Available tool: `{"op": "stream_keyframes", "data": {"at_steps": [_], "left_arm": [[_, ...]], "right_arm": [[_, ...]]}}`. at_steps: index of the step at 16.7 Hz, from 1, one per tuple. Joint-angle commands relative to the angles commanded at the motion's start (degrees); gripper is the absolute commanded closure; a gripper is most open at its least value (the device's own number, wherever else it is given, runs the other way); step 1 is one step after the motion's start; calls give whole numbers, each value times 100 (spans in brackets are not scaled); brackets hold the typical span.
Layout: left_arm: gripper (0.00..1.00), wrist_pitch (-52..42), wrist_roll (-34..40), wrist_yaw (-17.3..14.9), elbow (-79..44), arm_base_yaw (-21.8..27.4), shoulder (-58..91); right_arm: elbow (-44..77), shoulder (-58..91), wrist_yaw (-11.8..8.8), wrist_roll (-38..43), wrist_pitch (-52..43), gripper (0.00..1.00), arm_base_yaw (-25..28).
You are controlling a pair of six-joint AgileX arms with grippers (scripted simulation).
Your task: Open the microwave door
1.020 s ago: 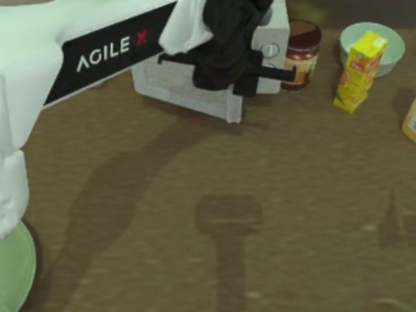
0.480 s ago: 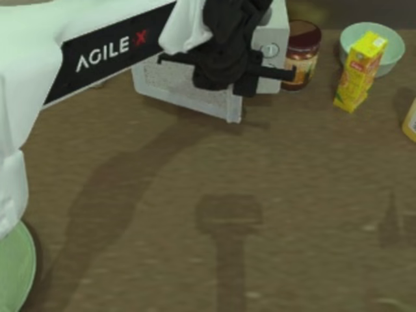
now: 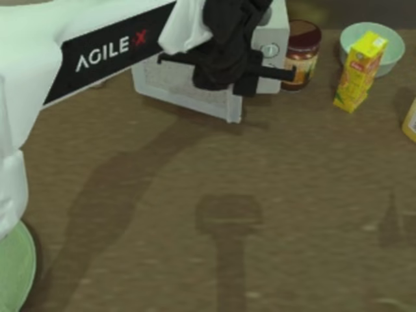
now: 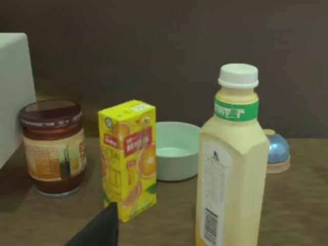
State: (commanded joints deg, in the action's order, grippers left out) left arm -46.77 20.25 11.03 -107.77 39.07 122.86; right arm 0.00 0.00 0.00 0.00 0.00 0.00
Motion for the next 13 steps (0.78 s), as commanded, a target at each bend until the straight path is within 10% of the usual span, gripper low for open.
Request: {"op": "stream_keyframes", "data": {"at_steps": [13], "left_arm": [[100,406,-660,-312,841,-148,-570]], "right_arm": [[0,0,0,0,0,0,0]]}}
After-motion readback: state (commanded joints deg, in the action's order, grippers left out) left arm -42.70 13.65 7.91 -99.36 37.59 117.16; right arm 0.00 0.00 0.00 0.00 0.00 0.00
